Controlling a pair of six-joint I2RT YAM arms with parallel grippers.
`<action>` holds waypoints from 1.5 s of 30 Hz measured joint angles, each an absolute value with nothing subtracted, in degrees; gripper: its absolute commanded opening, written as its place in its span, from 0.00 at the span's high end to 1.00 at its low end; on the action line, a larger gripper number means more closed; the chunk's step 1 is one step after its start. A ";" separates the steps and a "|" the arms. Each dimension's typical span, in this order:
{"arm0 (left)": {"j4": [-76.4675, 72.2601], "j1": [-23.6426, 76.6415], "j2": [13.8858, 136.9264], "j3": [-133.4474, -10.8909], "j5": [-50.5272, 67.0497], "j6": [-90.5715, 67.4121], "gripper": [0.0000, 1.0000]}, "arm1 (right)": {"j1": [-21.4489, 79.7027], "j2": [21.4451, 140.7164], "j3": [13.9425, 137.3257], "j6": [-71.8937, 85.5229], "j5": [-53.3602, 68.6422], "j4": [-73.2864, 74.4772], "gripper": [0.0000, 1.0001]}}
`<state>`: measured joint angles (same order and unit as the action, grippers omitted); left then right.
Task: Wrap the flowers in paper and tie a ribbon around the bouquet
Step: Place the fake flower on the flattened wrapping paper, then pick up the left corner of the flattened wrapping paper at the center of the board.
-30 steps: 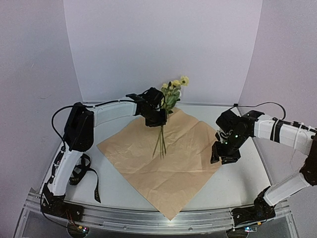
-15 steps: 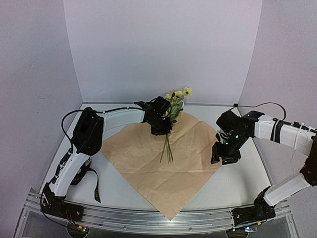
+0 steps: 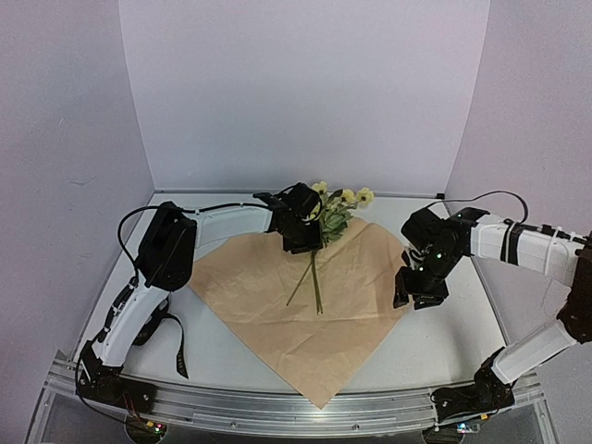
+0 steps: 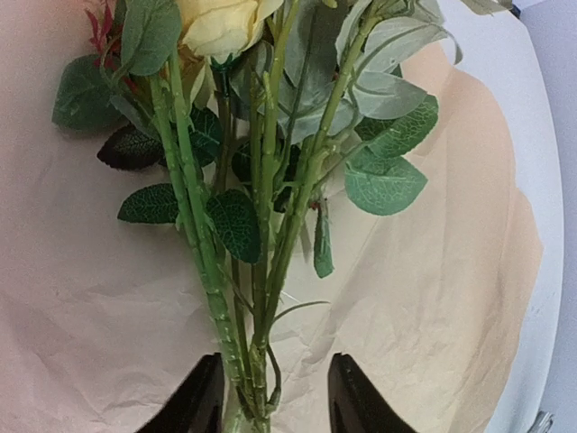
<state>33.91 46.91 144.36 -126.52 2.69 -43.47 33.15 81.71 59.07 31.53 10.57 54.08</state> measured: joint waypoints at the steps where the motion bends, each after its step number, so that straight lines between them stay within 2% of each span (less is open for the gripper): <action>1: 33.79 46.98 144.38 -126.46 2.71 -43.46 0.46 | 33.15 81.91 59.07 31.53 10.57 54.08 0.45; 3: 32.97 47.10 144.33 -125.88 2.66 -43.37 0.33 | 33.15 82.36 59.09 31.53 10.59 54.08 0.45; 7: 31.63 47.26 142.63 -121.01 1.48 -43.31 0.18 | 33.14 83.60 59.41 31.54 10.87 54.14 0.43; 11: 31.12 47.28 136.43 -112.30 -1.39 -43.15 0.13 | 33.15 86.11 61.40 31.67 12.29 54.15 0.40; 20: 23.40 41.82 104.22 -76.79 -3.70 -46.80 0.14 | 33.15 92.06 66.57 31.73 14.79 53.67 0.40; 24: 19.92 38.47 94.57 -62.55 -3.54 -48.07 0.15 | 33.31 93.54 67.40 31.79 16.14 52.94 0.38; 28: 18.57 38.99 91.90 -54.46 -2.28 -48.20 0.15 | 34.93 92.89 66.11 31.59 16.37 51.42 0.35; 36: 16.05 39.33 84.80 -43.33 0.70 -54.08 0.15 | 45.16 86.51 57.51 26.82 15.14 50.15 0.30; 45: 11.46 40.34 84.14 -37.83 2.94 -63.21 0.22 | 46.33 83.88 54.19 24.88 12.97 49.55 0.30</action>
<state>11.46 40.34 84.14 -37.83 2.94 -63.21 46.33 83.88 54.19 24.88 12.97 49.55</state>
